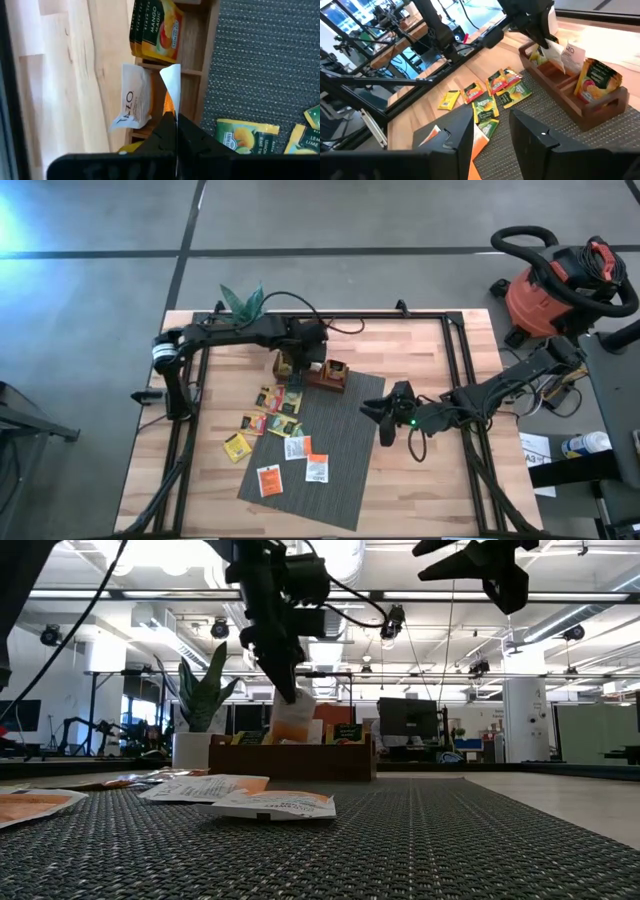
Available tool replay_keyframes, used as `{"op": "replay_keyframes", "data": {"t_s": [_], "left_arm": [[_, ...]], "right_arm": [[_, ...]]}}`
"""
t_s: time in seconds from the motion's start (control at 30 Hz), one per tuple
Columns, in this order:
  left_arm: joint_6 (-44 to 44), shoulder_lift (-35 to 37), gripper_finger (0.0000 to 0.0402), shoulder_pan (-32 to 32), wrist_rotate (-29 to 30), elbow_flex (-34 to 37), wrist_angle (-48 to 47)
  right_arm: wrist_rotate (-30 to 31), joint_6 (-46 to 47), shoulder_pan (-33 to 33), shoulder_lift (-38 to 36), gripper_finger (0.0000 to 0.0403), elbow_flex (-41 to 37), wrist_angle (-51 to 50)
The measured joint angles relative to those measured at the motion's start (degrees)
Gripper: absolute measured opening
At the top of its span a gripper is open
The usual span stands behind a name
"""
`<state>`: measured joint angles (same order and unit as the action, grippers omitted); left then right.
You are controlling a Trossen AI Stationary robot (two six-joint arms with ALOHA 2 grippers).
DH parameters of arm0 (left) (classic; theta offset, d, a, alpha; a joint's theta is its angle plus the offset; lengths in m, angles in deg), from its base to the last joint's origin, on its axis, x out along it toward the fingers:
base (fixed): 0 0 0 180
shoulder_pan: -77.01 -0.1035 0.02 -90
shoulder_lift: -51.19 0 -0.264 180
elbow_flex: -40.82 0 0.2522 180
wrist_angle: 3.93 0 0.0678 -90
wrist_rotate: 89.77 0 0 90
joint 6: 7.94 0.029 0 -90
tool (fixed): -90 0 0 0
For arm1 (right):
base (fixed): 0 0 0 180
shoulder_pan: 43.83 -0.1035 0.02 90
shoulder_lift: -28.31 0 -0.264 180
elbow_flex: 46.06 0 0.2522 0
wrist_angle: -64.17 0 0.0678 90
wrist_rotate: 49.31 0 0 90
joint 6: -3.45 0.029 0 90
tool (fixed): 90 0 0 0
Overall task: Pick & Place Tea
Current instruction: Put the white tea bag into the middle compartment of the wooden organizer
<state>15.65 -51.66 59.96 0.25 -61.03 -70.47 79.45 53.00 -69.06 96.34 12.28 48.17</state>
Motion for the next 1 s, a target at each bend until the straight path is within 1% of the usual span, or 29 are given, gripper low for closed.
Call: {"op": "replay_keyframes", "data": {"t_s": [0.17, 0.4, 0.63, 0.8, 1.0], "left_arm": [[-0.7, -0.04, 0.0, -1.85, -3.79, 1.29, 2.44], [-0.48, -0.04, 0.0, -2.75, -5.46, 5.23, 7.79], [0.13, -0.04, 0.0, -3.0, -4.3, 8.82, 9.96], [-0.74, -0.05, 0.0001, -3.03, -2.39, 9.87, 14.21], [-1.14, -0.02, 0.0025, -3.12, -1.86, 11.6, 18.44]], "right_arm": [[0.28, 0.01, 0.17, 0.0, 0.0118, 0.0, -1.0], [0.33, 0.01, 1.23, 0.0, 0.0116, 0.0, -2.09], [0.33, 0.01, 1.64, 0.0, 0.0116, 0.0, -2.27], [0.33, 0.01, 1.68, 0.0, 0.0116, 0.0, -2.31], [0.31, 1.22, 1.66, 0.0, 0.0116, 0.0, -2.46]]}}
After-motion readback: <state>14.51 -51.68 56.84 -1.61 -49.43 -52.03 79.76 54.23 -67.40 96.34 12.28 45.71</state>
